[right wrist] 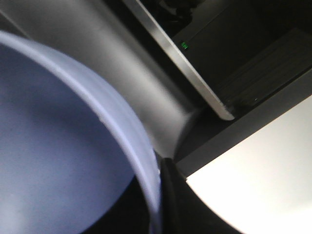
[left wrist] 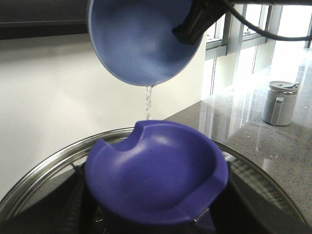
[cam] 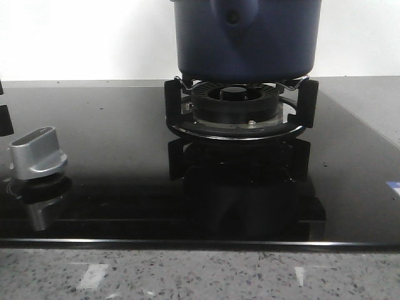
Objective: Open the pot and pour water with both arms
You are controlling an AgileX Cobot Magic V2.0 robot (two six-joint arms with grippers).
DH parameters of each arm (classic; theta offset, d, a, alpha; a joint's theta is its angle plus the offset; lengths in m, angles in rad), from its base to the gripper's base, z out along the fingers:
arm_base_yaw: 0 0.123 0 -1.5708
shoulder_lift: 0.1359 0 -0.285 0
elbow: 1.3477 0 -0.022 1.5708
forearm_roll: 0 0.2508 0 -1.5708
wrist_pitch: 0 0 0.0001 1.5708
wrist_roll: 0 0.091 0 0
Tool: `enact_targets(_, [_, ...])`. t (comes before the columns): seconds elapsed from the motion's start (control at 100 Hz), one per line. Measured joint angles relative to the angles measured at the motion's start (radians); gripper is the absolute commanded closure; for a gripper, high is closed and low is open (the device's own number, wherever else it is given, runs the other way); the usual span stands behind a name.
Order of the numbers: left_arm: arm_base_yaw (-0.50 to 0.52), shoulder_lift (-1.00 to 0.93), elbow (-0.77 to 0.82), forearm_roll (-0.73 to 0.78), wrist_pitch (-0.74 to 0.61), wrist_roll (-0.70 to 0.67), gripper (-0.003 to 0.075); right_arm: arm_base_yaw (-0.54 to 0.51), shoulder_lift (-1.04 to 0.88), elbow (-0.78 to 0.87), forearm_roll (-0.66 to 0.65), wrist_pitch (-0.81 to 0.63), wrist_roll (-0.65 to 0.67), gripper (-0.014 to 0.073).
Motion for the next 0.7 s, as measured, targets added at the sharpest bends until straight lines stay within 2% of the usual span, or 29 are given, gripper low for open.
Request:
enact_targets(0.3, [0.000, 0.000, 0.000, 0.000, 0.000, 0.000, 0.0450, 0.034, 0.000, 0.000, -0.125, -0.027, 0.011, 0.0639])
enact_targets(0.7, [0.000, 0.000, 0.000, 0.000, 0.000, 0.000, 0.0450, 0.036, 0.000, 0.000, -0.172, -0.040, 0.027, 0.0639])
